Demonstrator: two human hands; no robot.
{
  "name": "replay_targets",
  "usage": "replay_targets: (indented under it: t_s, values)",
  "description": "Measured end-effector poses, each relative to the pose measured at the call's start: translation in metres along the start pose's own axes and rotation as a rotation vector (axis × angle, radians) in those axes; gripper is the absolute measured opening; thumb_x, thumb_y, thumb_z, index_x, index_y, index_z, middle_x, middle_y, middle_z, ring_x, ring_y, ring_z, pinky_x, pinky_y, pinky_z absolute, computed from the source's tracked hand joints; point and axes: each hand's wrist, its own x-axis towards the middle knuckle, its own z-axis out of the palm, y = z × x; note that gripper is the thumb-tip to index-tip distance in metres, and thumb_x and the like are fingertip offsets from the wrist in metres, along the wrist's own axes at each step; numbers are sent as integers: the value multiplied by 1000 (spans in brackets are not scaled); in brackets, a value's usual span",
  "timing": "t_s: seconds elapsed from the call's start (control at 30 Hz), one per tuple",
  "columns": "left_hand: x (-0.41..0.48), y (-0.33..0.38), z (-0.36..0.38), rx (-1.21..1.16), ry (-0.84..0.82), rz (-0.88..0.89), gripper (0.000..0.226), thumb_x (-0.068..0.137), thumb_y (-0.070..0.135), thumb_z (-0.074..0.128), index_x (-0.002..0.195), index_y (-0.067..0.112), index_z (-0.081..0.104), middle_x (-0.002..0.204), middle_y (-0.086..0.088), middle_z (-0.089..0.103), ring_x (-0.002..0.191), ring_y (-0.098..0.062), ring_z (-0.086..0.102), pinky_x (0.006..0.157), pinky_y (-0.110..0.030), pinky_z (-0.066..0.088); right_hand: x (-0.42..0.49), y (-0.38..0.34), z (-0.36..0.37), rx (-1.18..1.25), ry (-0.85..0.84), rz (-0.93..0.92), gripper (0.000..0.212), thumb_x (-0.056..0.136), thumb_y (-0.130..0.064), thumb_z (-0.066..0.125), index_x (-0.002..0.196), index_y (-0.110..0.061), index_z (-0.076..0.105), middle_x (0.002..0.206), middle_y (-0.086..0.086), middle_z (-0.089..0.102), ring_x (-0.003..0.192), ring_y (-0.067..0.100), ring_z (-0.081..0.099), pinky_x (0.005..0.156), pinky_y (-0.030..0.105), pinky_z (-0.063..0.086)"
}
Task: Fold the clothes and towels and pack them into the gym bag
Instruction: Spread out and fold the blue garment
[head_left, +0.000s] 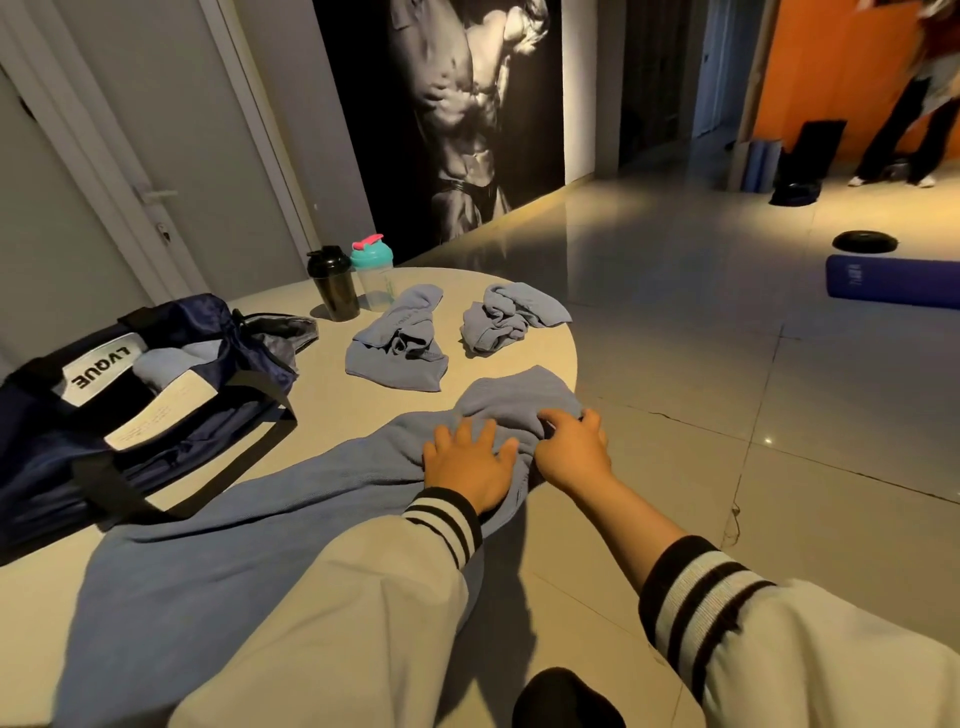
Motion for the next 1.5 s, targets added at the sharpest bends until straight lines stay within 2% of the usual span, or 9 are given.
replay_targets:
  t_s: [0.07, 0.17, 0.3, 0.6, 0.77, 0.97, 1.17, 1.33, 1.5]
  values:
    - [0, -2, -2, -61, -24, 155, 59, 102, 59, 24, 157, 37, 19, 167, -1, 14, 147, -34, 16, 120, -49, 13, 5, 7, 6, 84, -27, 8, 17, 72, -8, 46, 80, -11, 61, 112, 16, 52, 93, 32, 47, 71, 38, 51]
    - [-4, -15, -4, -142, 35, 315, 62, 100, 61, 38, 155, 38, 26, 167, 2, 13, 152, -24, 10, 124, -46, 5, 3, 7, 6, 102, 44, -20, 36, 83, 2, 48, 114, -3, 64, 142, 16, 41, 115, 39, 52, 95, 37, 49]
    - [-15, -30, 2, -36, 356, 87, 47, 100, 56, 35, 137, 31, 52, 144, -1, 48, 132, -26, 36, 113, -42, 27, -5, 0, 8, 18, 204, -146, 57, 89, 9, 44, 143, -8, 44, 160, 2, 19, 132, 35, 40, 100, 42, 47]
    - [5, -36, -1, -36, -120, 57, 76, 93, 76, 24, 158, 40, 8, 168, -4, -5, 154, -28, -5, 123, -51, 0, -10, -16, 14, 18, 175, -401, 57, 90, 5, 47, 145, -12, 47, 159, 1, 26, 142, 28, 30, 113, 38, 37]
    - [1, -53, 1, -27, 368, 16, 49, 99, 59, 35, 134, 31, 55, 146, -5, 44, 132, -28, 33, 110, -44, 26, -9, -16, 3, -106, 123, -223, 60, 94, 0, 47, 150, -17, 36, 163, -6, 12, 140, 29, 26, 102, 39, 43]
    - [-3, -49, 2, 70, -14, 43, 63, 100, 63, 18, 156, 35, 23, 164, -6, 19, 147, -35, 18, 119, -51, 17, -10, -30, 17, 12, 108, -382, 58, 92, 4, 47, 148, -13, 43, 161, 0, 20, 141, 32, 31, 111, 40, 40]
    - [-12, -60, -18, -1095, 107, 81, 33, 104, 32, 46, 136, 29, 56, 139, 1, 57, 126, -16, 53, 108, -36, 43, -20, -53, 20, 82, 101, -499, 60, 90, 9, 45, 147, -9, 44, 161, 4, 23, 148, 23, 22, 115, 19, 15]
    - [-48, -86, -39, -1283, 180, -87, 30, 108, 35, 35, 122, 22, 58, 123, -10, 65, 99, -20, 62, 94, -39, 51, -25, -74, 31, -65, 71, -310, 40, 90, 1, 49, 130, -4, 53, 155, 8, 29, 125, 37, 45, 101, 43, 45]
    - [-82, -131, -46, -1463, 300, -214, 48, 105, 55, 26, 141, 28, 43, 126, -10, 64, 111, -26, 64, 99, -46, 52, -58, -136, 66, 9, -193, -625, 49, 94, 5, 45, 140, -9, 53, 156, 6, 34, 139, 23, 38, 110, 24, 29]
